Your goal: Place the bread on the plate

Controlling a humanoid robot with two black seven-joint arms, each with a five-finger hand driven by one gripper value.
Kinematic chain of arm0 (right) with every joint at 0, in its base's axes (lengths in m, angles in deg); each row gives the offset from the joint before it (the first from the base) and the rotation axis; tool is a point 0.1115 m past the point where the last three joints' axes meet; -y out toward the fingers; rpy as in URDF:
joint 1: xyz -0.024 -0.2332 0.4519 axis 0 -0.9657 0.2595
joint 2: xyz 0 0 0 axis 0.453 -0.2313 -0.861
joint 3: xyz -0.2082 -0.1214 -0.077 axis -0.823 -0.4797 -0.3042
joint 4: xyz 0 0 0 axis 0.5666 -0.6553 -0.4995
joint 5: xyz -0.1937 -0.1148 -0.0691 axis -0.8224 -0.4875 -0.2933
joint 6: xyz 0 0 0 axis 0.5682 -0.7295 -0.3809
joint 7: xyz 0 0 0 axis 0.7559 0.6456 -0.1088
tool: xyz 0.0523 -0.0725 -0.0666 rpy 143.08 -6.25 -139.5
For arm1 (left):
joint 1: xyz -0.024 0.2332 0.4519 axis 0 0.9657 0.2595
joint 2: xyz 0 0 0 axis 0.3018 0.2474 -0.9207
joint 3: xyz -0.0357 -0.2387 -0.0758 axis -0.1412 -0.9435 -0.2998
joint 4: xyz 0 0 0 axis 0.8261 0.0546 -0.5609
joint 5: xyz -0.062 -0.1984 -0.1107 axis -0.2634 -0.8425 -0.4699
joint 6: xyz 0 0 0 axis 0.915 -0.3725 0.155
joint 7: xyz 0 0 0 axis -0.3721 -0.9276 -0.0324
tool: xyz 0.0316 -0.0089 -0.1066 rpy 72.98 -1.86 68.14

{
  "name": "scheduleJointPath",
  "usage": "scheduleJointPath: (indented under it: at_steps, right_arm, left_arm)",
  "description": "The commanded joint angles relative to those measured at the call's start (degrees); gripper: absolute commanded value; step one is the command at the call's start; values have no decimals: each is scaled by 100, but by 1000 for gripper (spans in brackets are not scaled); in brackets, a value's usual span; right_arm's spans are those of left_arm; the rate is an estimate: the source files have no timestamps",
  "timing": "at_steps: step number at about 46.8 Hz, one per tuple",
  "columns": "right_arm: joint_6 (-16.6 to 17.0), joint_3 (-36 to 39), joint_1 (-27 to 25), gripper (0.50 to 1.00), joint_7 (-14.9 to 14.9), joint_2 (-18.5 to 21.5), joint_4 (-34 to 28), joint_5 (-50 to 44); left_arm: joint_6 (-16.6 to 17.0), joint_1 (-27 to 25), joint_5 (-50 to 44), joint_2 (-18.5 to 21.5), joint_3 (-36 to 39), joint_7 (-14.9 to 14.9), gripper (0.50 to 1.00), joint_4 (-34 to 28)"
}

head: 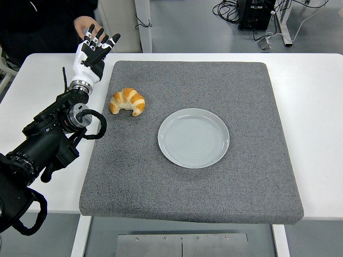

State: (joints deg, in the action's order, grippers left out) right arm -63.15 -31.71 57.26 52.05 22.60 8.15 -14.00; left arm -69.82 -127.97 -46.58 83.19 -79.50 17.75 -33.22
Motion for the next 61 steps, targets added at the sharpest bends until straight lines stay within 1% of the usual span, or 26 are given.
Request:
scheduleJointPath:
  at_steps: [1, 14, 29, 37, 44, 47, 50, 54, 58, 61]
  right_arm:
    - [7, 0, 0, 1000, 0, 0, 0, 0]
    - [7, 0, 0, 1000, 0, 0, 0, 0]
    - [-2, 0, 0, 1000, 0, 0, 0, 0]
    - [-2, 0, 0, 1000, 0, 0, 0, 0]
    - [-2, 0, 0, 1000, 0, 0, 0, 0]
    - [-2, 0, 0, 1000, 0, 0, 0, 0]
    - [7, 0, 0, 1000, 0, 0, 0, 0]
    - [-2, 0, 0, 1000, 0, 0, 0, 0]
    - [7, 0, 0, 1000, 0, 0, 0, 0]
    - [-2, 0, 0, 1000, 0, 0, 0, 0]
  left_arm:
    - [-8, -1, -1, -4, 0, 0, 972, -8]
    - [-25, 52, -1, -4, -96, 17, 972, -52]
    - [-25, 70, 17, -12, -27, 26, 972, -52]
    - [-25, 61, 105, 31, 53, -53, 972, -70]
    - [-25, 52, 140, 93, 175, -299, 971, -96]
    - [-25, 43, 158, 181, 412, -395, 971, -105]
    - [-25, 43, 158, 338, 624, -413, 971, -192]
    - [-16, 70, 166, 672, 887, -422, 971, -614]
    - [27, 131, 193, 1103, 1221, -422, 971, -1088]
    - [36, 149, 201, 1358, 1327, -422, 971, -1370]
